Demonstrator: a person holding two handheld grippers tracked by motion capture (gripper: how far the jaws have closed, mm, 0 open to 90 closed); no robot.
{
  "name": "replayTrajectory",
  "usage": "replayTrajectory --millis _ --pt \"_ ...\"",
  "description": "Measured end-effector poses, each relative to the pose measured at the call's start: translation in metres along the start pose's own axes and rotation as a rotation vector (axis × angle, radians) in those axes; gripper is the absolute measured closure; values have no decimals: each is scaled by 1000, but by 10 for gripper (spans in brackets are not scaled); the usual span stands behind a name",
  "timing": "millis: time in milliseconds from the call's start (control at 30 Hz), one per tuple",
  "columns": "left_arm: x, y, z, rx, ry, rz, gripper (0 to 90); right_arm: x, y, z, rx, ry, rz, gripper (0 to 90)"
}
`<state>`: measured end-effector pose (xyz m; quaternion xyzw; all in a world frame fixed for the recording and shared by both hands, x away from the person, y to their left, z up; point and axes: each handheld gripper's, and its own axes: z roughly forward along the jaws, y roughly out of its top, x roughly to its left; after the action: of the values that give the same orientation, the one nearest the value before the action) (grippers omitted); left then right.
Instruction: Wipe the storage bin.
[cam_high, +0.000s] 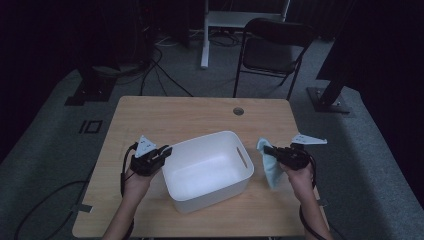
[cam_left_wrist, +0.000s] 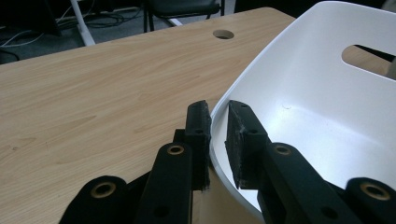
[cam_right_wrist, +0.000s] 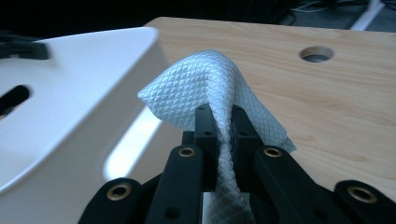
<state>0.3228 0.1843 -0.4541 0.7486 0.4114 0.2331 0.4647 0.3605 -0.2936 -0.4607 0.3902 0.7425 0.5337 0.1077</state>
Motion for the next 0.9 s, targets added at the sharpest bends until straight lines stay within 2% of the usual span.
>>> replayTrajectory --millis 200,367,500,633,833,900 --pt "0 1 2 2 10 7 796 12 -5 -12 -28 68 -23 852" --pt "0 1 2 0 11 8 796 19 -10 -16 -17 126 -39 853" --pt "0 1 2 -3 14 10 795 24 -11 -17 -11 155 -46 852" --pt "0 1 2 -4 15 7 796 32 -11 -17 7 165 -77 852" --pt "0 1 2 -5 15 6 795 39 -10 -9 16 200 -86 852" --pt "0 1 2 -5 16 7 795 41 -10 -8 24 198 -92 852"
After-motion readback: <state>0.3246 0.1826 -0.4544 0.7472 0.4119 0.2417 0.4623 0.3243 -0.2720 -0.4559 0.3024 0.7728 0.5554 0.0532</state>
